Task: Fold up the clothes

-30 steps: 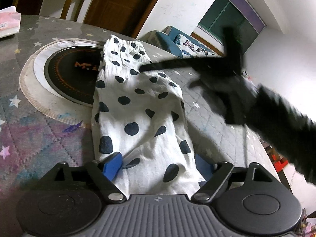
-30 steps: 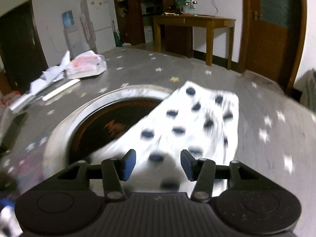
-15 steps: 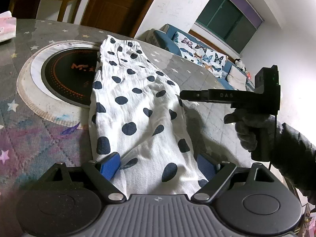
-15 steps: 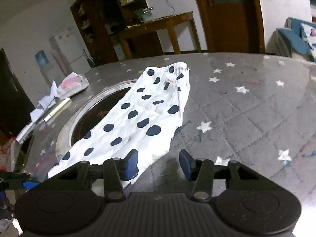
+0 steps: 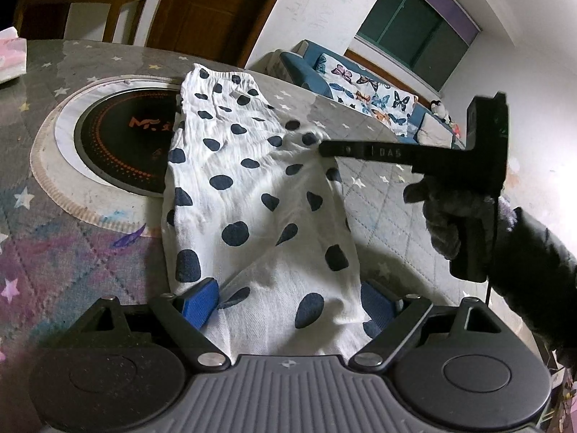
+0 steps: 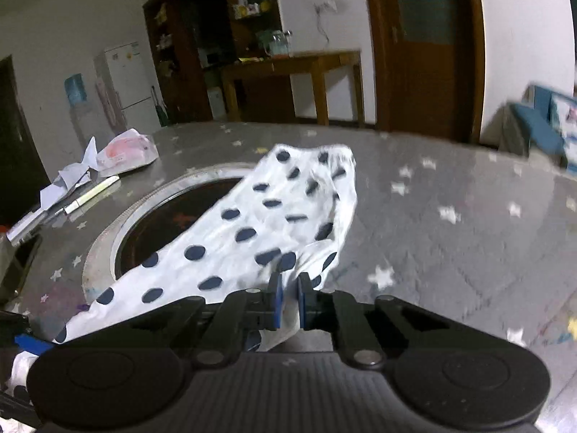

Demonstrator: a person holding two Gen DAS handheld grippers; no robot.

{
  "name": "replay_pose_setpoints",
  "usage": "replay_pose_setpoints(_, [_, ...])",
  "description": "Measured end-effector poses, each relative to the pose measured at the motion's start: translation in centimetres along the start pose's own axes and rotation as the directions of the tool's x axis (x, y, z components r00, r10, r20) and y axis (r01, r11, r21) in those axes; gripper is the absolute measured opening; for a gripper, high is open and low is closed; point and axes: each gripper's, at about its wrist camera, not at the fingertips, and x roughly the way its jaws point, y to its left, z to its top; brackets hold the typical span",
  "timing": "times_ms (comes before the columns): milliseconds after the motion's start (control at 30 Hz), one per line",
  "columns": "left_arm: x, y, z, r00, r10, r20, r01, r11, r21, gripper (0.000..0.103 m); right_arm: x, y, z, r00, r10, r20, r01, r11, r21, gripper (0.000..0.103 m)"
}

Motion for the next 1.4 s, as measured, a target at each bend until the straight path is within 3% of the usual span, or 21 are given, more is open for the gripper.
replay_pose_setpoints(200, [0.0, -0.2, 0.2, 1.000, 0.005, -0.003, -0.005, 1.000, 0.003, 0.089, 0.9, 1.6, 0.2, 0.983, 0.185, 0.001, -0.185, 0.981, 0.058, 0.021])
replay_pose_setpoints(400, [0.0, -0.1, 0.3, 1.000, 0.002, -0.006, -0.002, 1.000, 0.000, 0.089, 0.9, 1.6, -0.7, 0.973, 0.230, -0.004, -0.228, 0.969, 0.092, 0.022])
replay_pose_setpoints(533, [0.1, -0.1, 0.3, 1.000, -0.002, -0.008, 0.002, 1.000, 0.003, 0.089, -1.5, -1.3, -0.8, 0.990, 0.123, 0.076, -0.132, 0.981, 0.142, 0.022])
replay_pose_setpoints(633, [0.2, -0.1, 0.3, 1.000, -0.004, -0.009, 0.004, 1.000, 0.005, 0.090, -1.7, -3.6, -1.0, 0.998, -0.037, 0.058, 0.027, 0.988, 0.151, 0.023])
replay_pose_setpoints(700, [0.2, -0.1, 0.2, 1.000, -0.003, -0.009, 0.003, 1.000, 0.007, 0.090, -0.7, -4.5, -1.4, 0.996, -0.087, 0.004, 0.085, 0.987, 0.138, 0.023])
replay_pose_setpoints(833, [0.2, -0.2, 0.2, 1.000, 0.002, -0.009, -0.002, 1.000, 0.004, 0.090, 0.9, -3.7, -2.0, 0.998, -0.049, -0.031, 0.052, 0.993, 0.106, 0.023])
replay_pose_setpoints(1133, [0.2, -0.4, 0.2, 1.000, 0.006, -0.016, -0.006, 1.000, 0.012, 0.091, 0.8, -1.0, -0.5, 0.997, 0.072, 0.028, -0.073, 0.996, 0.051, 0.023])
replay_pose_setpoints(1400, [0.2, -0.5, 0.2, 1.000, 0.006, -0.016, -0.006, 1.000, 0.014, 0.092, 0.8, -1.4, -0.8, 0.994, 0.110, 0.018, -0.111, 0.986, 0.122, 0.023])
